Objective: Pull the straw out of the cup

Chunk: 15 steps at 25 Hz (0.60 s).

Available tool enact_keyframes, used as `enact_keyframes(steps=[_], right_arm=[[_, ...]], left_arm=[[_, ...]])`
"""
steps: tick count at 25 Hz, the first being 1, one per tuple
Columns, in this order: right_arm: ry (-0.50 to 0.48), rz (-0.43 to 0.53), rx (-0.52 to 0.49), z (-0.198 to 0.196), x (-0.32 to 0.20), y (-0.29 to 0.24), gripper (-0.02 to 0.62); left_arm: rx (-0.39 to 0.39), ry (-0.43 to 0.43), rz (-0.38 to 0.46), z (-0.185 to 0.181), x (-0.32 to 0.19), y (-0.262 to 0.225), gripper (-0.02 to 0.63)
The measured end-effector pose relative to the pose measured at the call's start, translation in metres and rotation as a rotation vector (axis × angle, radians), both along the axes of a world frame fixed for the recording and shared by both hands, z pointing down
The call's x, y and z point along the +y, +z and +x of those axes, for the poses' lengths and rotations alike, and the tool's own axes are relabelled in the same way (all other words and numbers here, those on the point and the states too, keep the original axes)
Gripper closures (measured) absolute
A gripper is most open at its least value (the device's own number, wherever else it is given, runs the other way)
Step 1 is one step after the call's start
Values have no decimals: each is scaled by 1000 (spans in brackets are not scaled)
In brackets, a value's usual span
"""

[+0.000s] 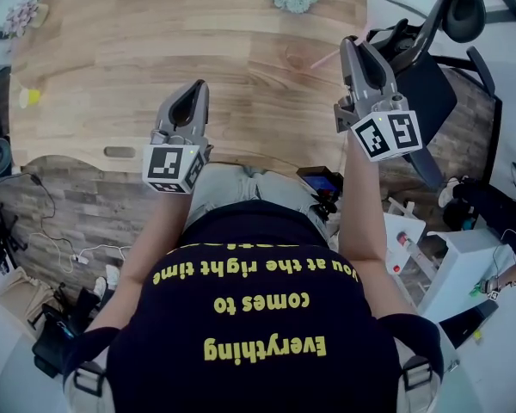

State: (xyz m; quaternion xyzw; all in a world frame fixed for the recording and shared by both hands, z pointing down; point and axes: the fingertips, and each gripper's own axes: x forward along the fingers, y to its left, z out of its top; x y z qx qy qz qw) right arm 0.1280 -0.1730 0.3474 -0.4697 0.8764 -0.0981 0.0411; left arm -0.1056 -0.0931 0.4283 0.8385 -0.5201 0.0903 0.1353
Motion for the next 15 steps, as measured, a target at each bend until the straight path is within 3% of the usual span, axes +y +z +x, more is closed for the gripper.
enact_keyframes(steps=[15], right_arm=[[98,-37,11,38,22,8,561]], left_arm=[[1,81,-13,22,6,3,606]])
